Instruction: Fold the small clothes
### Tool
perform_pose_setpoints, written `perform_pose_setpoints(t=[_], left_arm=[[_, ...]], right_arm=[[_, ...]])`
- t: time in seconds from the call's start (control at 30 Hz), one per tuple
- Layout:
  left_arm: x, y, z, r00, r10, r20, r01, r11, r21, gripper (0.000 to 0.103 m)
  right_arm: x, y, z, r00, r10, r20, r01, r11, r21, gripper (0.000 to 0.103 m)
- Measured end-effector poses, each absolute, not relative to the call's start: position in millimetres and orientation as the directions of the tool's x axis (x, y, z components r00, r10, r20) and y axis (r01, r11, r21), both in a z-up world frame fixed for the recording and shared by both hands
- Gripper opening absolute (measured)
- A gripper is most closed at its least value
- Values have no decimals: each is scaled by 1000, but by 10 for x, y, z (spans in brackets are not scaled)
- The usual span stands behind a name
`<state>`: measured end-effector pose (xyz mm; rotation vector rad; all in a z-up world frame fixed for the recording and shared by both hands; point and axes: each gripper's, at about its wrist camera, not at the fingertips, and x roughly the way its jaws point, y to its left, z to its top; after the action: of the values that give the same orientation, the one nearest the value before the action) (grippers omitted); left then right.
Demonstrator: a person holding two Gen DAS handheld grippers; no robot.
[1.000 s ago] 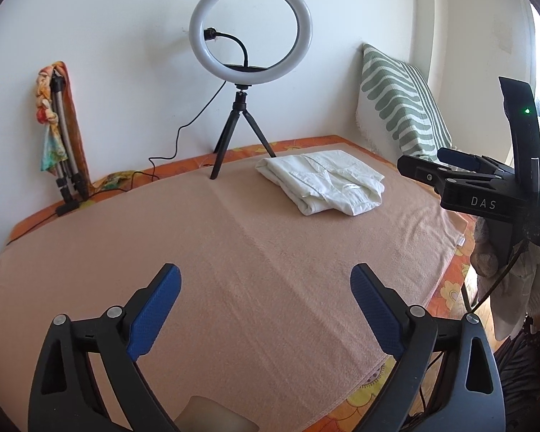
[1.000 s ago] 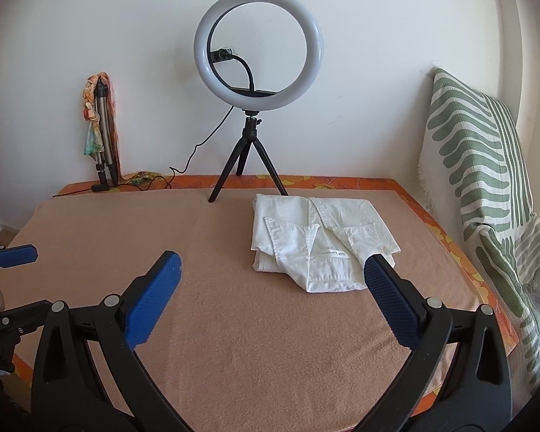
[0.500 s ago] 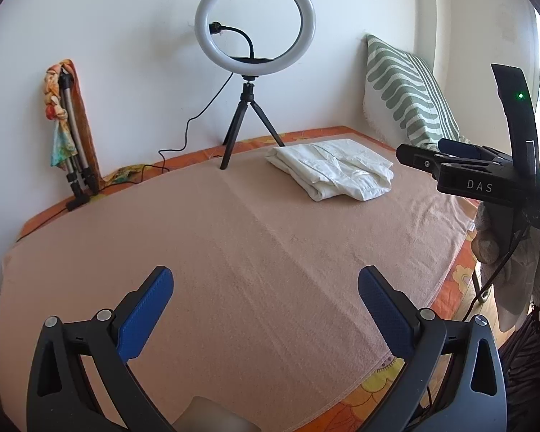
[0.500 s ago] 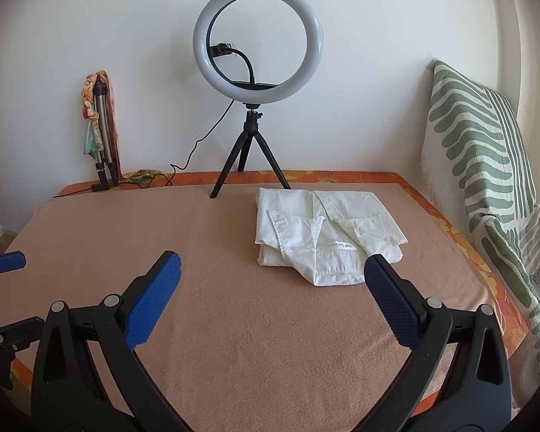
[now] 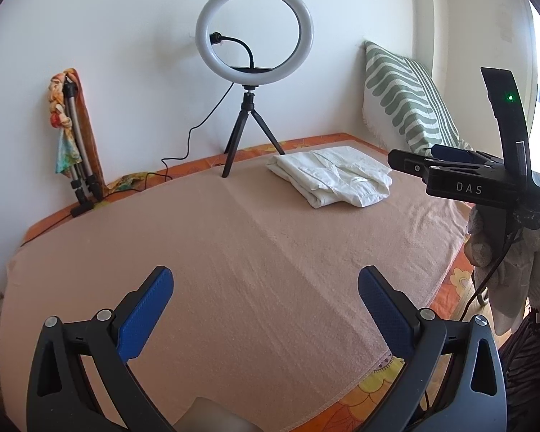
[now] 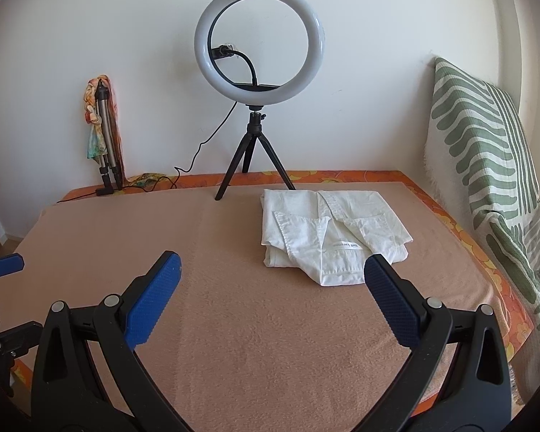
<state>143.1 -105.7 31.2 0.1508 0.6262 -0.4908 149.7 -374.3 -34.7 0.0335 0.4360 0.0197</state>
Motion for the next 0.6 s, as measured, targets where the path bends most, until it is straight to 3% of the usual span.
perform_pose_setpoints(t=[0.6], left_arm=[[1400, -1007, 316, 692, -404, -599, 472, 880, -49, 102]], right_arm=[[1441, -3641, -344, 908, 27, -419, -23, 1000, 13, 103]])
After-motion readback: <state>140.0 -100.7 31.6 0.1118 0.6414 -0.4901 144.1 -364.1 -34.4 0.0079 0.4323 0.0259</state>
